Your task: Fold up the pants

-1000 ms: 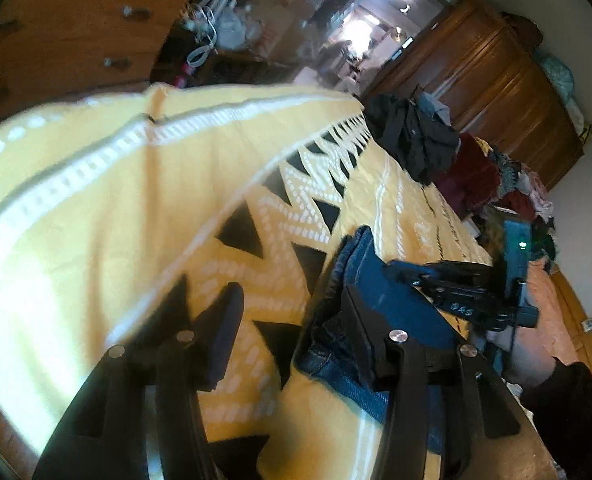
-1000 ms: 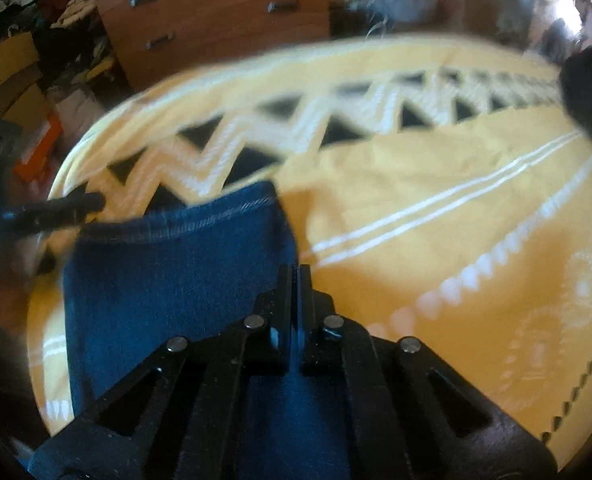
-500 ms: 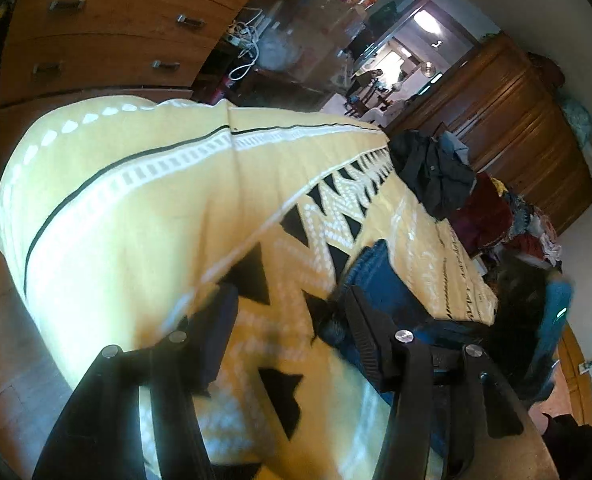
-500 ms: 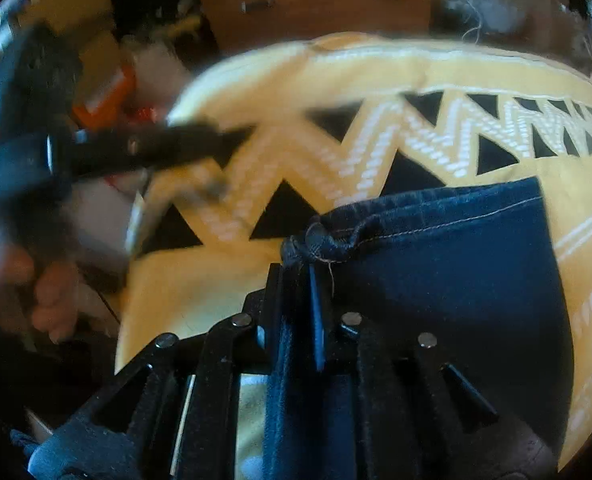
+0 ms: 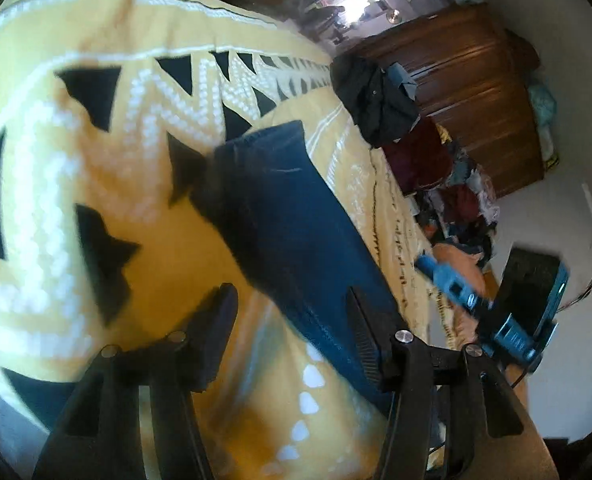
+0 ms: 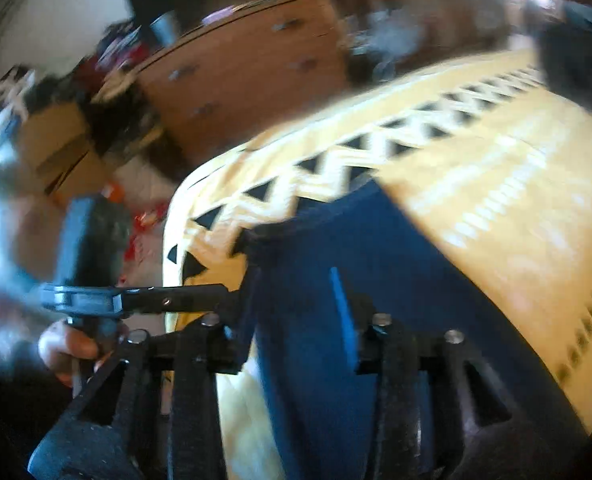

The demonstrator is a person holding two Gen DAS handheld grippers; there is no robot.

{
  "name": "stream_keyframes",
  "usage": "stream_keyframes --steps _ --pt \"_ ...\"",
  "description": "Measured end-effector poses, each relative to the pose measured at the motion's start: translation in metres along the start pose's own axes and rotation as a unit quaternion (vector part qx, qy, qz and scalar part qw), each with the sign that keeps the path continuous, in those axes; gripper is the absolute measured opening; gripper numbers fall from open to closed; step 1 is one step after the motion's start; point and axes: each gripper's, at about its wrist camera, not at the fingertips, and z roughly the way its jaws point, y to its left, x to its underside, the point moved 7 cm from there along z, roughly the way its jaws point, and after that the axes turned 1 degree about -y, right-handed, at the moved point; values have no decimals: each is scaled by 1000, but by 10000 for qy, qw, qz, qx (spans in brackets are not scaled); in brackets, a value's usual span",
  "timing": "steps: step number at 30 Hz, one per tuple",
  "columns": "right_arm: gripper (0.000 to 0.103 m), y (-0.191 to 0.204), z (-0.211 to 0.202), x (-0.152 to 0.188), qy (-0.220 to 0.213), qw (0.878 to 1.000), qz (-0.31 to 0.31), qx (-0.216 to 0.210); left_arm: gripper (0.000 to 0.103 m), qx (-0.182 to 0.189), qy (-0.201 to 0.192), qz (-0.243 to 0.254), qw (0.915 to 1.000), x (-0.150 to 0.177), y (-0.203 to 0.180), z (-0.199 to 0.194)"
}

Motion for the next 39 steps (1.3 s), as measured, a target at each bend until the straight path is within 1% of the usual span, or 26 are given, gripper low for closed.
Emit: stream_keyframes --steps 2,3,6,7,10,13,18,19,20,21,22,23,25,28,29,31,33,34,35,36,37,38,39 --pt "38 -13 -13 12 -35 9996 209 168 57 -12 -9 -131 9999 -1 2 5" --pt "38 -10 -10 14 -49 9994 271 214 59 31 -16 -193 9998 -2 3 7" --pt "39 -20 -15 16 -90 9981 568 229 59 26 -48 -242 9997 -9 4 16" --pt "39 -24 -21 22 -93 9978 613 222 59 17 -74 -227 9997 -13 4 19" --pt "39 -19 -11 23 -82 9977 663 141 59 -50 -187 -219 9996 -19 5 27" --pt "39 -12 -10 27 -87 9979 640 63 59 -76 -363 -214 9991 -29 5 33" --pt "39 -14 -10 31 -101 9976 683 40 59 -149 -596 -94 9981 -39 1 44" --pt "39 -16 -11 33 -101 9976 688 65 57 -174 -652 -75 9977 -40 0 45" --pt "39 -17 -12 34 -97 9975 697 80 50 -199 -698 -84 9973 -41 0 45" --pt "39 -20 -14 35 -106 9973 722 124 34 -212 -762 -99 9968 -44 -1 45" --pt "39 -21 -20 36 -154 9971 729 166 20 -194 -842 -91 9962 -48 -3 46" --pt "39 -23 -26 36 -212 9970 722 194 6 -259 -888 -69 9957 -51 -3 46" --pt "39 -27 -39 37 -322 9963 728 310 6 -311 -913 40 9953 -53 -5 49" --pt "38 -43 -70 45 -531 9932 840 599 6 -565 -961 609 9919 -54 -27 53" --pt "38 -51 -83 50 -600 9912 922 733 5 -594 -966 762 9906 -54 -37 54" --pt "38 -75 -116 63 -776 9840 1218 1043 5 -526 -958 1114 9877 -53 -64 56" --pt "38 -97 -148 76 -934 9758 1458 1335 5 -415 -868 1610 9823 -47 -106 65" --pt "38 -114 -173 86 -1068 9682 1631 1568 5 -307 -807 1794 9800 -42 -124 69" --pt "38 -124 -190 92 -1172 9624 1752 1711 5 -201 -718 1981 9773 -35 -143 75" --pt "38 -143 -221 105 -1370 9499 2009 1963 5 -48 -578 2284 9718 -23 -172 86" --pt "38 -158 -245 117 -1516 9392 2221 2134 5 95 -482 2472 9677 -13 -191 93" --pt "38 -168 -262 126 -1625 9311 2373 2245 5 302 -346 2693 9620 0 -217 103" --pt "38 -182 -288 143 -1786 9173 2605 2425 5 544 -176 2954 9536 19 -247 116"
